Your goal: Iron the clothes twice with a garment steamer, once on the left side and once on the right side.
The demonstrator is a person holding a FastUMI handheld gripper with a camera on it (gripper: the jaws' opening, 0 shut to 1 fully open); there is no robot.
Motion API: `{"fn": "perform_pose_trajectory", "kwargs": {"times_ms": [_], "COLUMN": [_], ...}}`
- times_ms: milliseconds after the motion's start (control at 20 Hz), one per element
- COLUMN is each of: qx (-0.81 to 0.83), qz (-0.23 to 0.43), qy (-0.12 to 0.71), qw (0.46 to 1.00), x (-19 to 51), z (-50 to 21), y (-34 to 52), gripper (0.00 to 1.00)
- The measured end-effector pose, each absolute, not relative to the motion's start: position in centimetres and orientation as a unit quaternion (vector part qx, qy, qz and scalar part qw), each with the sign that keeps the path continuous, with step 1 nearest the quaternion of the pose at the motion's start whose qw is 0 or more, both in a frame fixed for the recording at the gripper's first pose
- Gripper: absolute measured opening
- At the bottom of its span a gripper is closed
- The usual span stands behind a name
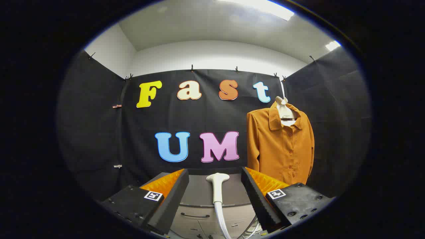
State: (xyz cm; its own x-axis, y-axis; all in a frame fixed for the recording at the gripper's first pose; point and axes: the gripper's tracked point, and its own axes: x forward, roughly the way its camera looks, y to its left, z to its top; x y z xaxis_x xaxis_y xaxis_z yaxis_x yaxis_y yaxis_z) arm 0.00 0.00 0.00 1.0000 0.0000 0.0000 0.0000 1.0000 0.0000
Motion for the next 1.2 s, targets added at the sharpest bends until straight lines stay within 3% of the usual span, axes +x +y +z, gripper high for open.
{"fn": "perform_pose_trajectory", "kwargs": {"times_ms": [1200], "qx": [-0.009], "qz": [-0.013], "qy": [0.006], "qw": [1.000], "x": [0.7], "z": [-0.8], "y": [2.4], "gripper": [0.98]}}
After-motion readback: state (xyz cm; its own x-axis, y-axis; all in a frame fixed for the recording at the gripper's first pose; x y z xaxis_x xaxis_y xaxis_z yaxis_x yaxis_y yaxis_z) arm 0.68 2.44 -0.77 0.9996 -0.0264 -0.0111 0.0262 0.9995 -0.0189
